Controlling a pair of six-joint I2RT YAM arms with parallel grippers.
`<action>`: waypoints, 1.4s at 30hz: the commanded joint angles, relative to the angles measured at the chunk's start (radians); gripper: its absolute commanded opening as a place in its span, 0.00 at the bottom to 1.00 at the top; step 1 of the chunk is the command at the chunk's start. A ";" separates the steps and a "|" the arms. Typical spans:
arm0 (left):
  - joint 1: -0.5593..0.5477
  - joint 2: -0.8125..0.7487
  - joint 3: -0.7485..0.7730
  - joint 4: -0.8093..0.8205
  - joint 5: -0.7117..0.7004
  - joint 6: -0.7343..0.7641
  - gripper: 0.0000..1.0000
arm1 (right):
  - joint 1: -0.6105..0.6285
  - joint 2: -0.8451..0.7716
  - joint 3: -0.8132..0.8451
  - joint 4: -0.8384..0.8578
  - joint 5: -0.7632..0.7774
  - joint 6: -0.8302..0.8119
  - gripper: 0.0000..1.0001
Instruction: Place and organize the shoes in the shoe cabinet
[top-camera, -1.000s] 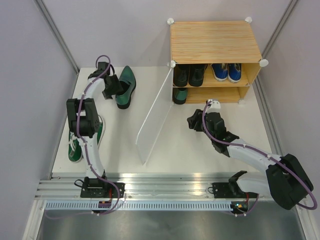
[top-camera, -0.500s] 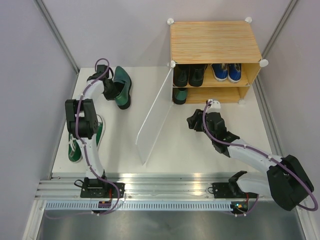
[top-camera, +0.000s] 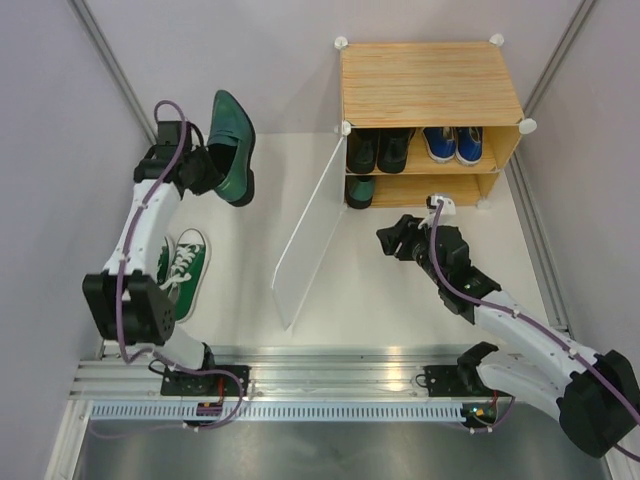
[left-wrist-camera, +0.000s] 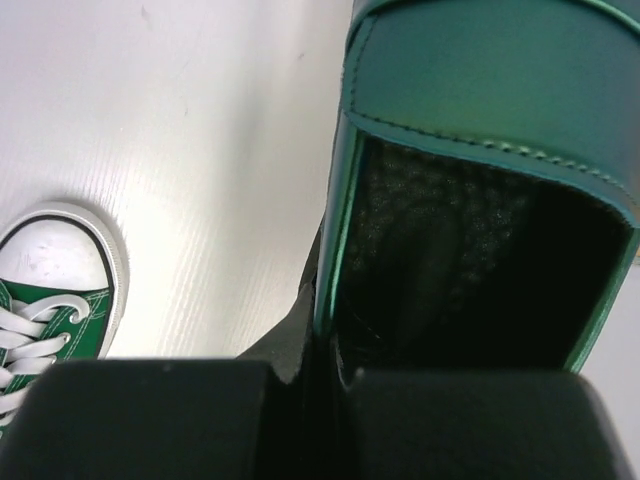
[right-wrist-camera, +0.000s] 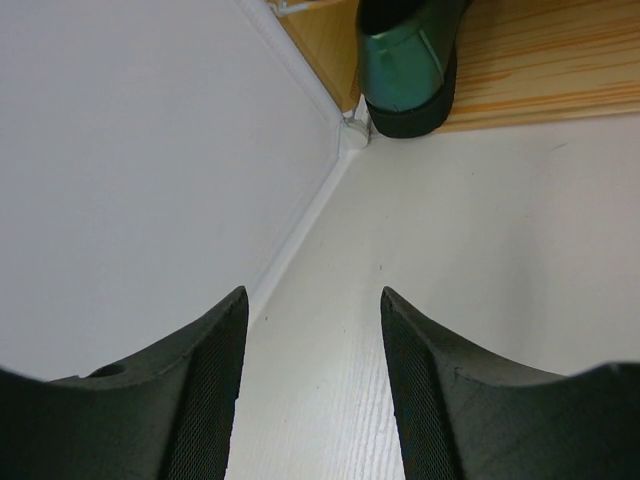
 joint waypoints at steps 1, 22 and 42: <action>0.002 -0.181 0.015 0.107 0.074 -0.065 0.02 | 0.003 -0.049 0.073 -0.081 -0.016 -0.002 0.60; -0.732 -0.418 0.297 0.011 -0.099 0.018 0.02 | 0.003 -0.485 0.342 -0.586 0.531 0.035 0.83; -1.215 0.206 0.228 0.146 -0.140 -0.113 0.02 | 0.003 -0.648 0.489 -0.915 1.007 0.118 0.94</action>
